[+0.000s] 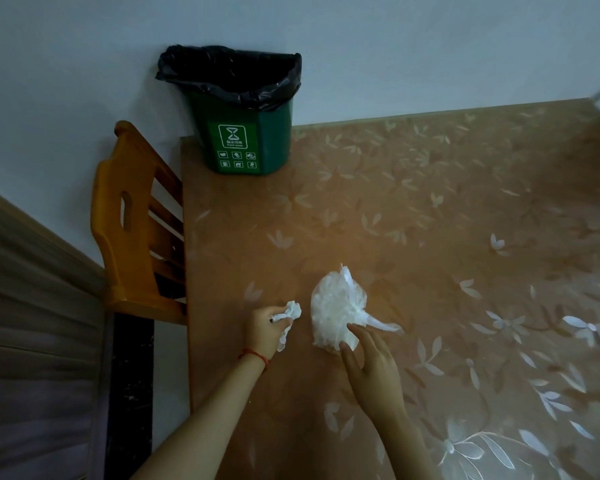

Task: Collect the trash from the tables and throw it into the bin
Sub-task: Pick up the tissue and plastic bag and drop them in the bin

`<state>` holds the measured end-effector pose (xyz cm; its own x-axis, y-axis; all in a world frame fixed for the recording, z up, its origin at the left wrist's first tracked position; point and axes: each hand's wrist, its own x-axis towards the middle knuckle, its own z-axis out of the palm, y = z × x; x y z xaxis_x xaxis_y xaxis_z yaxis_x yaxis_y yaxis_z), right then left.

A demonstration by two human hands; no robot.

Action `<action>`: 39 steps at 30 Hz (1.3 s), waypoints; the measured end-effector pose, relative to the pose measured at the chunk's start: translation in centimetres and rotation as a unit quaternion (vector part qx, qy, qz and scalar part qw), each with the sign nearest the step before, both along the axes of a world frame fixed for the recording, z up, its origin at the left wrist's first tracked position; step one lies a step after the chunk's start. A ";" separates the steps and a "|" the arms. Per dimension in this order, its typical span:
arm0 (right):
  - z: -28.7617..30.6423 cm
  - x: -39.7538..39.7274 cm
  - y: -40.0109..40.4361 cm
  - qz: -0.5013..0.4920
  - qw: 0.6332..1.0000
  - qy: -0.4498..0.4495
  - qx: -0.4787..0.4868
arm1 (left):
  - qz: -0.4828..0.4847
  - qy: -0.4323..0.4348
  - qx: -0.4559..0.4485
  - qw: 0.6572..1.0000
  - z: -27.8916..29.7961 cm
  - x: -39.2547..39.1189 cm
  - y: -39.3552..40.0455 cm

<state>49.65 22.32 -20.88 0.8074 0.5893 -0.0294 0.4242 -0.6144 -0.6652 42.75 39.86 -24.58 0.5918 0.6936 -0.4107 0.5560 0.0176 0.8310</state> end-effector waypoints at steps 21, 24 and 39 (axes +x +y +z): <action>-3.9 3.0 4.0 0.065 0.984 0.064 -0.153 | 0.135 -0.091 -0.081 0.983 1.5 -4.5 0.9; -3.6 2.9 4.0 0.058 0.988 0.047 -0.137 | 0.127 -0.099 -0.101 0.982 2.2 -4.5 0.9; -0.9 1.6 4.5 -0.106 0.919 0.349 0.151 | 0.145 -0.126 -0.079 0.978 4.8 -6.2 0.4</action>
